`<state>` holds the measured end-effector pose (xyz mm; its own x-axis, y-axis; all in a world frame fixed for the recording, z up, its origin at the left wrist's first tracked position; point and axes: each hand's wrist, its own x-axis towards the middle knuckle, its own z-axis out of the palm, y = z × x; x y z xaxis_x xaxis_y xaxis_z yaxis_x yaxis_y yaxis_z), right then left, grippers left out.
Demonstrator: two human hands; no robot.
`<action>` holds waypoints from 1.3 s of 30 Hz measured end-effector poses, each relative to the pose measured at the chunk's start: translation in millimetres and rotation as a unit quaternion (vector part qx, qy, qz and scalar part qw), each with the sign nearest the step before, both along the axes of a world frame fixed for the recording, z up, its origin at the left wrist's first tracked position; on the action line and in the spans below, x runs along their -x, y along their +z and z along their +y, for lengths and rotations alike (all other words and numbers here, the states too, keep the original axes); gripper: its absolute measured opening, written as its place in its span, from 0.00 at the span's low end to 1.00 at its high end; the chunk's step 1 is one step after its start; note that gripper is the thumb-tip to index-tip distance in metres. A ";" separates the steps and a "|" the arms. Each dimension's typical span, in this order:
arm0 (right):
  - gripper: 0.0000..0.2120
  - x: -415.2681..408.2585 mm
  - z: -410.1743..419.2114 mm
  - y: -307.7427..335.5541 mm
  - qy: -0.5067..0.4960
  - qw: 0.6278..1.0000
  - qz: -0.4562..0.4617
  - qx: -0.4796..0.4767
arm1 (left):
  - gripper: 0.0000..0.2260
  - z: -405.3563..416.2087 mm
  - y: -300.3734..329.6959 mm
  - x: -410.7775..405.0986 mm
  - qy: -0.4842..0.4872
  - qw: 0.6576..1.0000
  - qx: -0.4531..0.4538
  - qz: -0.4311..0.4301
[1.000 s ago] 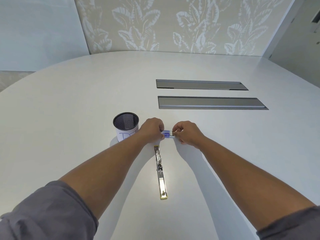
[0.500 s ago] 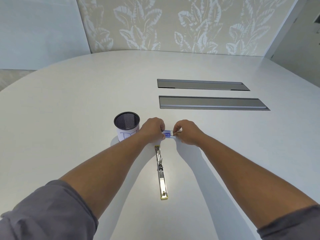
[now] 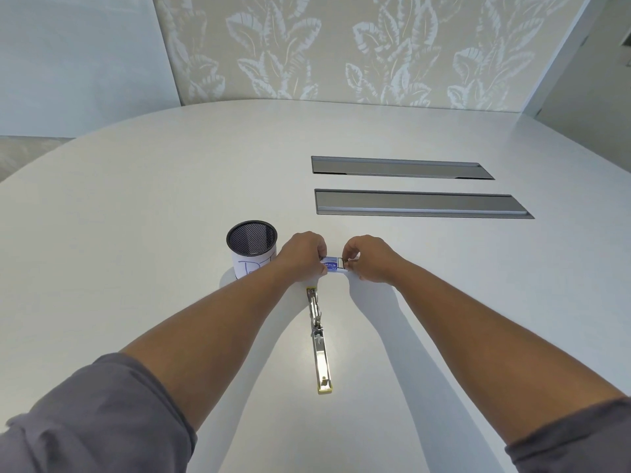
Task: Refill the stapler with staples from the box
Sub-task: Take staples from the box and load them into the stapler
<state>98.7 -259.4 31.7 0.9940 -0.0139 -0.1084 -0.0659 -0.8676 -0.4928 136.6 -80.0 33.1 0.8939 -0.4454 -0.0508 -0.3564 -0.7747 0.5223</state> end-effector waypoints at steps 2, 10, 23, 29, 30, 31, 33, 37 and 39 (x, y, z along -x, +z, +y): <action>0.03 0.2 0.2 -1.1 0.001 1.000 -0.005 -0.005 | 0.12 0.1 -0.4 -0.1 0.000 1.000 0.001 0.000; 0.02 4.3 -0.1 -0.5 -0.004 0.998 -0.060 -0.026 | 0.12 0.6 -1.2 -0.8 -0.004 1.000 -0.002 -0.005; 0.08 20.1 4.6 1.7 -0.040 0.974 -0.065 -0.215 | 0.12 0.7 -1.5 0.4 -0.005 1.000 -0.001 -0.007; 0.11 35.4 9.6 -6.9 0.015 0.970 0.063 -0.234 | 0.12 0.0 -2.5 1.2 -0.003 1.000 -0.002 -0.013; 0.10 36.2 10.7 -8.0 0.013 0.970 0.064 -0.233 | 0.12 0.1 -2.7 1.1 -0.002 1.000 -0.003 -0.013; 0.09 36.6 11.4 -8.4 0.010 0.970 0.065 -0.234 | 0.12 0.2 -2.8 1.3 -0.001 1.000 -0.004 -0.012; 0.08 37.1 11.3 -8.1 0.011 0.970 0.070 -0.231 | 0.12 0.2 -3.0 1.3 -0.001 1.000 -0.005 -0.012; 0.07 38.5 9.7 -8.9 0.010 0.976 0.057 -0.210 | 0.12 0.3 -2.7 1.3 -0.001 1.000 -0.006 -0.012; 0.05 38.7 9.0 -10.7 0.005 0.979 0.042 -0.201 | 0.12 0.3 -2.5 1.3 -0.001 1.000 -0.004 -0.010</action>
<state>60.0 -250.4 20.9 0.9812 0.0556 -0.1847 -0.1138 -0.6063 -0.7871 135.3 -79.7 30.6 0.8941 -0.4462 -0.0370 -0.3674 -0.7785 0.5089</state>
